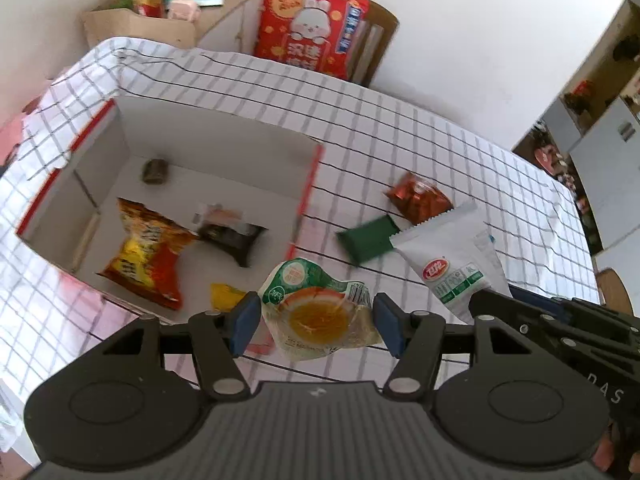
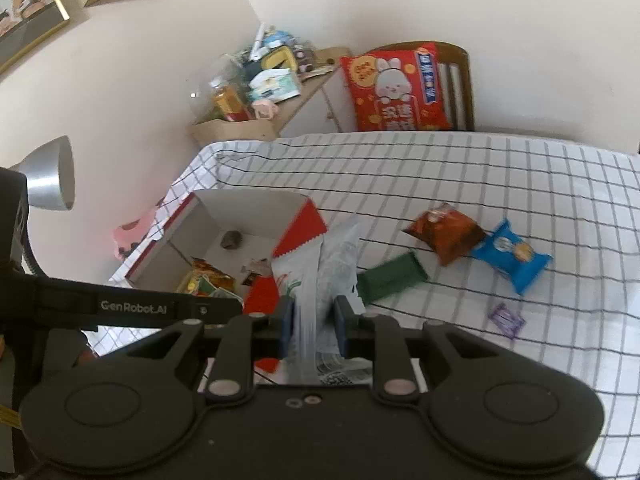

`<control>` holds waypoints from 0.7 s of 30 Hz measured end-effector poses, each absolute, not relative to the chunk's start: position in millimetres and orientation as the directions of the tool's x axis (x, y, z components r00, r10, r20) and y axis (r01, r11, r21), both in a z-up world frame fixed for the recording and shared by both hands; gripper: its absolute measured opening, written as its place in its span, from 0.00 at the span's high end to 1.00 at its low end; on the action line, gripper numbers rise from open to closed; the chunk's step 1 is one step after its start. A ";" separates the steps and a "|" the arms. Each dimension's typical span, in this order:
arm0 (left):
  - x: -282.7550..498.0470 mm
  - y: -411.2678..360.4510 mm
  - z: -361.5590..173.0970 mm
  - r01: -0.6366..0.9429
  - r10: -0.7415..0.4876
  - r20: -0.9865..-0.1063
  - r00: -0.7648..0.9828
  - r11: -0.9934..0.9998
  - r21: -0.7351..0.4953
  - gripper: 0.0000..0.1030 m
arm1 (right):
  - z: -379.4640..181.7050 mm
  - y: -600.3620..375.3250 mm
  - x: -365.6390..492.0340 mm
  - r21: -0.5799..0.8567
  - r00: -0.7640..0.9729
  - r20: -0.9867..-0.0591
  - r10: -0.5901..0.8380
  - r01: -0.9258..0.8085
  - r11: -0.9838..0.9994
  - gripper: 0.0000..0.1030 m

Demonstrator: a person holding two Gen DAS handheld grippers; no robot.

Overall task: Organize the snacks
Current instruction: 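Carry the pastry with the left tool while the right tool carries the plastic bag over the box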

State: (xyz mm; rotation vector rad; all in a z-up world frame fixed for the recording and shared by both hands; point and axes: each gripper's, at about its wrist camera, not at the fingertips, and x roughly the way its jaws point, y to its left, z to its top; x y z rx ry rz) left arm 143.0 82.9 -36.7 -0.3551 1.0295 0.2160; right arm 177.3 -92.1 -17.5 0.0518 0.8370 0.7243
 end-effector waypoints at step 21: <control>135.2 202.6 -43.0 -0.502 0.188 -0.866 0.464 0.861 -0.082 0.40 | -32.6 34.4 202.8 0.280 0.396 -0.677 0.620 -0.640 0.716 0.80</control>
